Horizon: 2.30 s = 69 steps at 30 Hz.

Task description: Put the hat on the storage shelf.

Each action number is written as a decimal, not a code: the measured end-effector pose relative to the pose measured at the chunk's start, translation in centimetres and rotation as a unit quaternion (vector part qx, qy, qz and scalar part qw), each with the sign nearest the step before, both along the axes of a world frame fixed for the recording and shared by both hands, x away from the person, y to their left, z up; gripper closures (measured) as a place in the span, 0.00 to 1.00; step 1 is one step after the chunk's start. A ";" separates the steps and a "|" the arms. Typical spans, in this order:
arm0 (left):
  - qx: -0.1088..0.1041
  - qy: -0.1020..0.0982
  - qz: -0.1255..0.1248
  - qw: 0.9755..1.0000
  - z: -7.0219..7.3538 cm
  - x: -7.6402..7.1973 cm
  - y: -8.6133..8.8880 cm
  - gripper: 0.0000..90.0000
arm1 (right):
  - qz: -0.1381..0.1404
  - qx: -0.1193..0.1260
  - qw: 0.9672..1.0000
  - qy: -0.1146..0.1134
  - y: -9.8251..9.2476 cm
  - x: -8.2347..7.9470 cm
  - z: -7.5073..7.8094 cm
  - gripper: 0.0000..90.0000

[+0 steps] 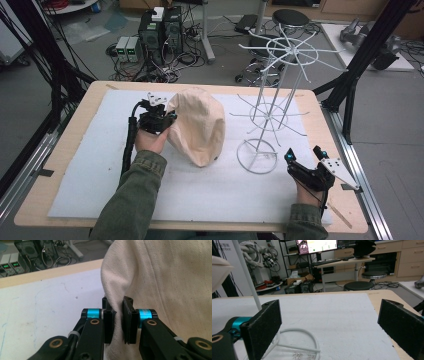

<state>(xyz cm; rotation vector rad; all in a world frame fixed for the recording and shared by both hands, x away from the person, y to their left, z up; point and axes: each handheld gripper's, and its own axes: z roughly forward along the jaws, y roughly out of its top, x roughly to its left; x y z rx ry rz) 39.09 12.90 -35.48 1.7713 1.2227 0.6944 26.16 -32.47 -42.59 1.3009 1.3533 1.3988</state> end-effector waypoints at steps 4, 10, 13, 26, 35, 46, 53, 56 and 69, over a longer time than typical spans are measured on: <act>-0.017 -0.020 0.003 1.000 0.7 -0.5 0.4 0.90 | 0.000 -0.001 1.000 0.000 0.0 0.0 0.0 0.05; -0.035 -0.057 0.003 0.998 1.7 -1.3 1.2 0.90 | 0.000 0.000 1.000 0.000 0.0 0.0 0.0 0.05; -0.043 -0.076 0.005 0.996 2.0 -1.7 1.4 0.90 | -0.001 -0.001 1.000 0.000 0.0 0.0 0.0 0.05; -0.093 -0.163 -0.007 0.982 4.0 -3.7 3.5 0.89 | -0.002 0.000 1.000 -0.001 0.0 0.0 0.0 0.05; -0.121 -0.240 -0.017 0.963 5.0 -5.1 4.7 0.89 | -0.005 -0.001 1.000 -0.006 0.1 -0.1 0.0 0.05; -0.155 -0.316 -0.042 0.935 7.9 -7.2 5.3 0.89 | -0.005 -0.004 1.000 -0.006 0.1 -0.2 0.1 0.05; -0.162 -0.336 -0.055 0.926 9.5 -7.4 5.2 0.89 | -0.006 -0.006 1.000 -0.007 0.1 -0.2 0.1 0.05; -0.164 -0.338 -0.056 0.925 9.9 -7.3 5.2 0.89 | -0.006 -0.005 1.000 -0.005 0.1 -0.2 0.1 0.05; -0.176 -0.361 -0.095 0.911 12.4 -6.4 3.8 0.89 | -0.007 -0.007 1.000 -0.005 0.1 -0.1 0.1 0.05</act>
